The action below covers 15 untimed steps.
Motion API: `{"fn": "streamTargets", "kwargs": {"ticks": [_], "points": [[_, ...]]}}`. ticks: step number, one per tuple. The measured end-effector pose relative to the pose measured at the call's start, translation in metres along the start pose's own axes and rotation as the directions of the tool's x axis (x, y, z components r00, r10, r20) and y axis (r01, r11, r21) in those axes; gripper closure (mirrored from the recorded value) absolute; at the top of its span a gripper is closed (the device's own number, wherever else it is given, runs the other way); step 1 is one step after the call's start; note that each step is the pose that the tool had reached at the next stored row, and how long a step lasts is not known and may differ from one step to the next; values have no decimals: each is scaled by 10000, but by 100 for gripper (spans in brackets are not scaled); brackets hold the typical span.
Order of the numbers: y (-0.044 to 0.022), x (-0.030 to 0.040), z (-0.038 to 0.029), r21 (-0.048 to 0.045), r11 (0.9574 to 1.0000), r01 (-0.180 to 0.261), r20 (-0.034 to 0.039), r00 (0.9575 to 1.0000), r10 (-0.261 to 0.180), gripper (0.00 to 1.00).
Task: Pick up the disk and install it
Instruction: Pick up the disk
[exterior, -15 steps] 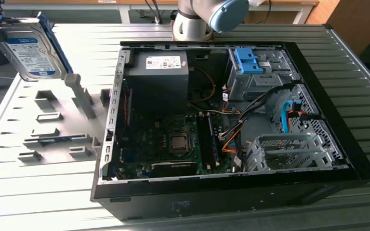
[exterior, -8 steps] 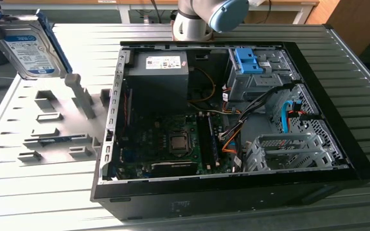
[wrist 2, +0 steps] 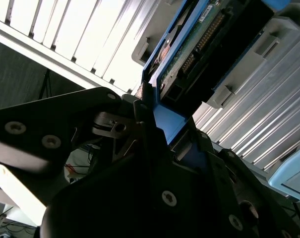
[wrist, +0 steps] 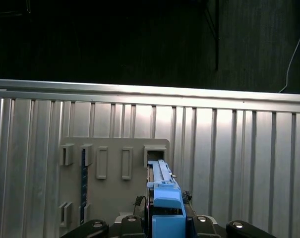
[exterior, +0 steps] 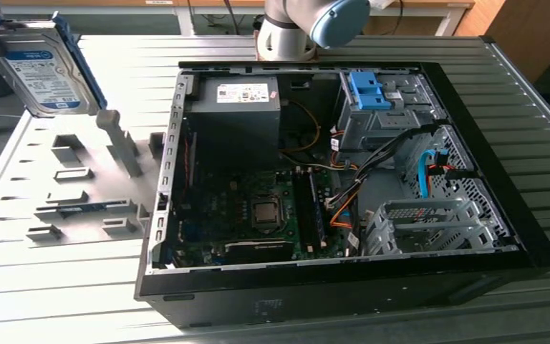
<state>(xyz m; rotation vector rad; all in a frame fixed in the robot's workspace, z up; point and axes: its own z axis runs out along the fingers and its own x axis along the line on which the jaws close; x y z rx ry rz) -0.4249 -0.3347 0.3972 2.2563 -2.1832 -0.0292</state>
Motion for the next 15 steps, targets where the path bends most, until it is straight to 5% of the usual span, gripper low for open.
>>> {"fn": "streamTargets", "kwargs": {"ticks": [15], "points": [[1,-1,-63,-2,10000,0,-1,10000,0,64]]}}
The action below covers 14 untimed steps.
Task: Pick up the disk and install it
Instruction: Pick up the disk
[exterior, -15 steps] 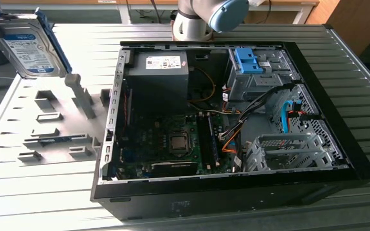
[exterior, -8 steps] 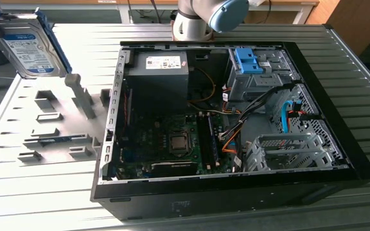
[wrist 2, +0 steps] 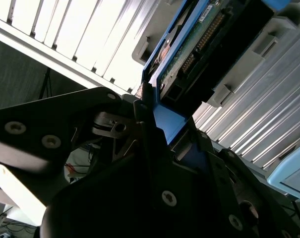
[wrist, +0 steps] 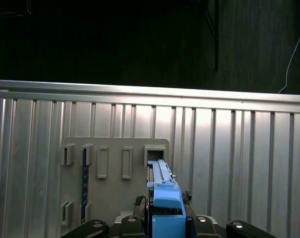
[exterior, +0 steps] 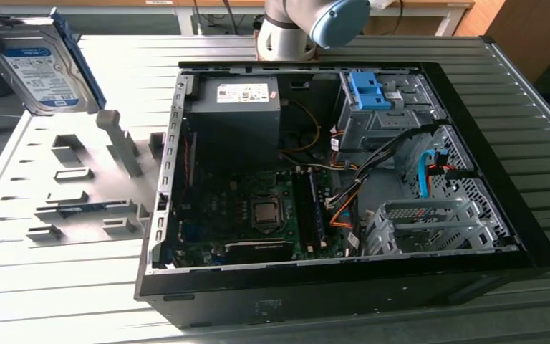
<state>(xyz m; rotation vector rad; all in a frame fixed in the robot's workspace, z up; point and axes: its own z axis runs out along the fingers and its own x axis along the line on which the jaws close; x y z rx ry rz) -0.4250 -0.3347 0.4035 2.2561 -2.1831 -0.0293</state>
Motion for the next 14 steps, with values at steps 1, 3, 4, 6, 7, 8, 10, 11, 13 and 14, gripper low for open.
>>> {"fn": "streamTargets", "kwargs": {"ticks": [1,3,4,6,7,8,10,11,13,14], "points": [[0,0,-14,0,10000,0,0,10000,0,64],[1,-1,-44,1,10000,0,1,10000,0,64],[1,-1,-60,1,10000,1,0,10000,-1,64],[1,-1,-89,1,10000,0,1,10000,0,64],[1,-2,-102,1,10000,0,1,10000,0,64],[2,-2,-115,0,10000,0,0,10000,0,64],[2,-2,-142,1,10000,0,0,10000,0,64],[2,-2,-156,1,10000,0,0,10000,0,64],[3,-3,-183,1,10000,0,2,10000,0,64],[3,-3,-196,1,10000,-1,1,10000,1,64]]}}
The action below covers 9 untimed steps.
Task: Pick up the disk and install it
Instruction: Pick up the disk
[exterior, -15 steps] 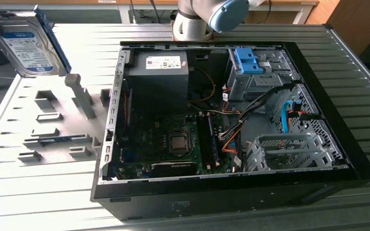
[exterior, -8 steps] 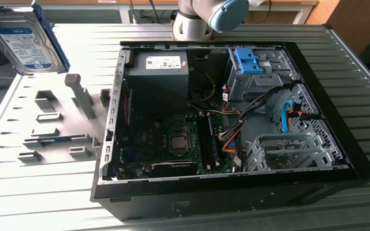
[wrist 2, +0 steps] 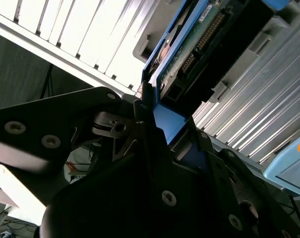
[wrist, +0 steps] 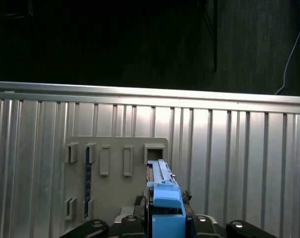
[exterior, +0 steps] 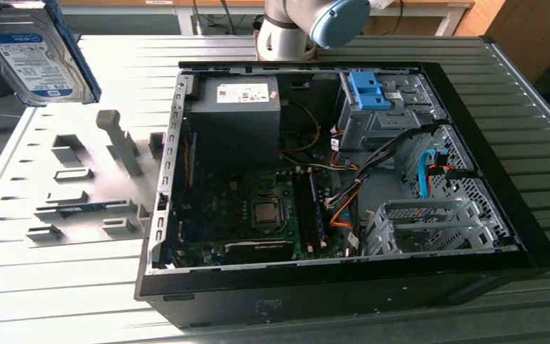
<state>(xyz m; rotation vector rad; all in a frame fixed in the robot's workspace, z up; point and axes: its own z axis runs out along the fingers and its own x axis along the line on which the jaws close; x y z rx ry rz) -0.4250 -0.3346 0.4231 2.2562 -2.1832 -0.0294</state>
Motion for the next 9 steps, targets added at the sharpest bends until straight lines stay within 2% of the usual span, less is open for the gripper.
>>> {"fn": "streamTargets", "kwargs": {"ticks": [9], "points": [[2,-1,-113,1,10000,1,0,10000,-1,64]]}}
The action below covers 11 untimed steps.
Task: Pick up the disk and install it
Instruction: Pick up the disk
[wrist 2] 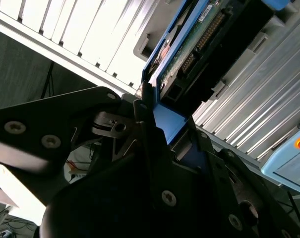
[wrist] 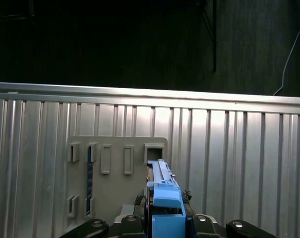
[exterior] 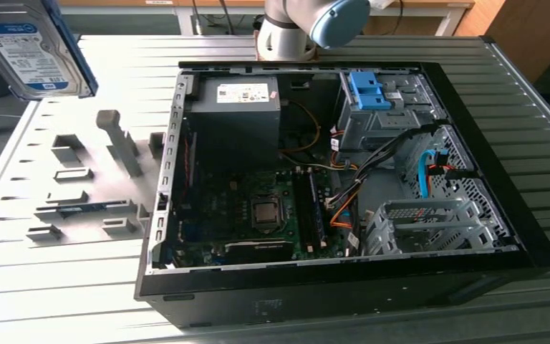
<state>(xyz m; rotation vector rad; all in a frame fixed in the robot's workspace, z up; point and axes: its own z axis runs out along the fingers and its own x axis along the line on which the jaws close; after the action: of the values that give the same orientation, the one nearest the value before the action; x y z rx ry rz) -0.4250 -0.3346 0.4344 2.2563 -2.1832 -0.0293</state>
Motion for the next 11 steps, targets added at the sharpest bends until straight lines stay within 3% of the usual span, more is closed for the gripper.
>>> {"fn": "streamTargets", "kwargs": {"ticks": [11], "points": [[1,-1,-119,0,10000,0,0,10000,0,64]]}}
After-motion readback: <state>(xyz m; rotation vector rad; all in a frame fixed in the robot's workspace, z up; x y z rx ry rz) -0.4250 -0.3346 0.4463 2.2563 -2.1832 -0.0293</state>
